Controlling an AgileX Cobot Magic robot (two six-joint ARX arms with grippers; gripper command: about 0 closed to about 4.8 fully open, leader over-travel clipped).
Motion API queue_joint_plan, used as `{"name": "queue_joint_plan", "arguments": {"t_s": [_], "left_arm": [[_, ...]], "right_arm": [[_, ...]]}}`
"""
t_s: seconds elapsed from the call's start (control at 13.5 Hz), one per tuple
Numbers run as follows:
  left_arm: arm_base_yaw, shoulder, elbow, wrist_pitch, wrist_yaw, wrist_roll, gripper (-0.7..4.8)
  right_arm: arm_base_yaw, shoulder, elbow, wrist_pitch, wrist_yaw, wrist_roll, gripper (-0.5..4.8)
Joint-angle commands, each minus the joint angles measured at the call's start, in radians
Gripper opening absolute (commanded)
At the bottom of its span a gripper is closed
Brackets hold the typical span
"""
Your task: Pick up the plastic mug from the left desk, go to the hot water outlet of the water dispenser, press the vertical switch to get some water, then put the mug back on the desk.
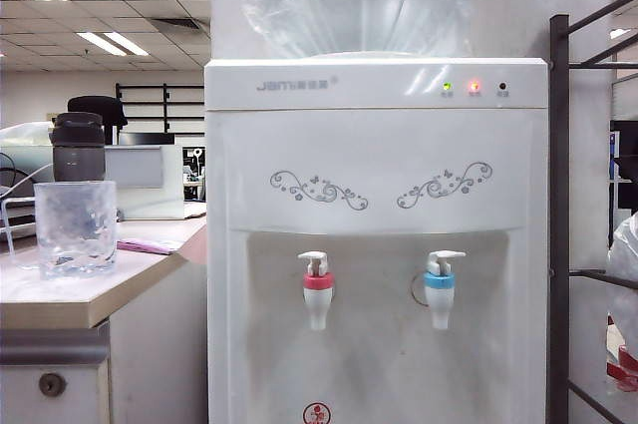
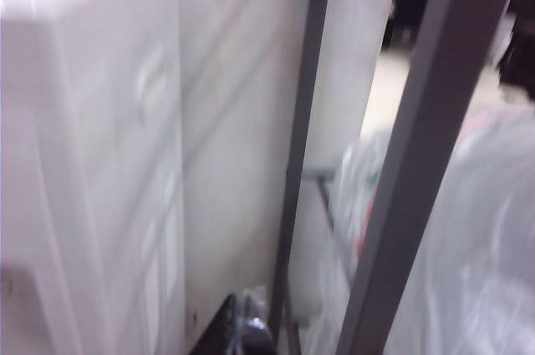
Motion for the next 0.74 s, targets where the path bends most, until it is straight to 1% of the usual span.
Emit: {"name": "queue_joint_plan", "arguments": {"t_s": [0.07, 0.15, 0.74], "left_arm": [[-0.001, -0.002, -0.001, -0.029, -0.056, 0.004, -0.06], [-0.001, -0.001, -0.001, -0.025, -0.084, 0.004, -0.06], [-0.002, -0.001, -0.001, -0.023, -0.080, 0.004, -0.06]], "right_arm": [[0.000, 0.000, 0.001, 0.008, -0.002, 0.001, -0.01], [-0.001, 0.000, 0.001, 0.009, 0.000, 0.000, -0.01], [0.000, 0.000, 0.001, 0.008, 0.002, 0.001, -0.01]]}}
